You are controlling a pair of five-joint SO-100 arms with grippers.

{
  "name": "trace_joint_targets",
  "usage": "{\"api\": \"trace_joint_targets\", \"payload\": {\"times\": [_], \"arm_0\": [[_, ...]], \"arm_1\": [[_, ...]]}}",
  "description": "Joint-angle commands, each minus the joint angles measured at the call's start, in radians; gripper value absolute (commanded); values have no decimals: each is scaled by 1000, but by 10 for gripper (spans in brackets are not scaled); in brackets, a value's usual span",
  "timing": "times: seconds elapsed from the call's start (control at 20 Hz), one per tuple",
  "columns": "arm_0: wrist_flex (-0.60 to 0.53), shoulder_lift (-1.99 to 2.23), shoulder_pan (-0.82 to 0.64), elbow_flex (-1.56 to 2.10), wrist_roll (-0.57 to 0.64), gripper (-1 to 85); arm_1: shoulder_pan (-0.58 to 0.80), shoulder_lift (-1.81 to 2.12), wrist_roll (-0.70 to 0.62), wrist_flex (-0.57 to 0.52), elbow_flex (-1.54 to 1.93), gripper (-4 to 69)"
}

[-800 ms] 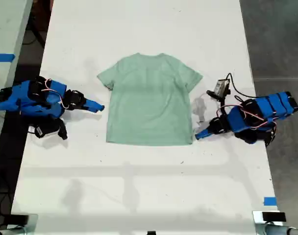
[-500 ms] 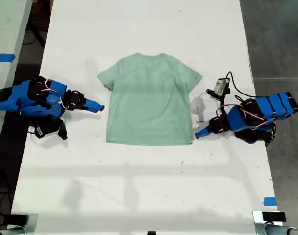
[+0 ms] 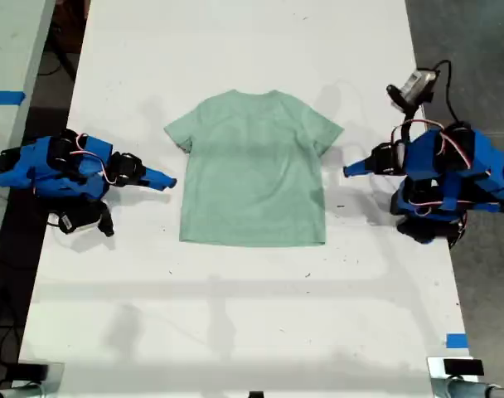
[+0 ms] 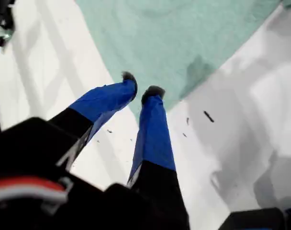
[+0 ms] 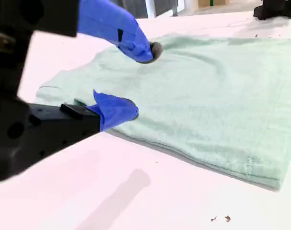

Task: Fold t shirt

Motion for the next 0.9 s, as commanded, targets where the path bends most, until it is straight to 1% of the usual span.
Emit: {"api": "trace_joint_targets", "payload": {"times": [0.0, 0.15, 0.25, 0.35, 0.45, 0.6, 0.85], "arm_0": [[-15, 5, -11, -9, 6, 158], [-15, 5, -11, -9, 6, 157], [-15, 5, -11, -9, 6, 157], [-15, 5, -11, -9, 6, 157], [-15, 5, -11, -9, 6, 157], [-15, 5, -11, -9, 6, 157], [-15, 5, -11, -9, 6, 157]], "arm_1": [[206, -405, -189, 115, -456, 106], [390, -726, -336, 121, -661, 144], [489, -896, -393, 97, -710, 169], [581, -994, -445, 17, -686, 191], [663, -1065, -499, -84, -634, 192], [724, -1178, -557, -236, -554, 189], [742, -1356, -543, -397, -443, 188]]}}
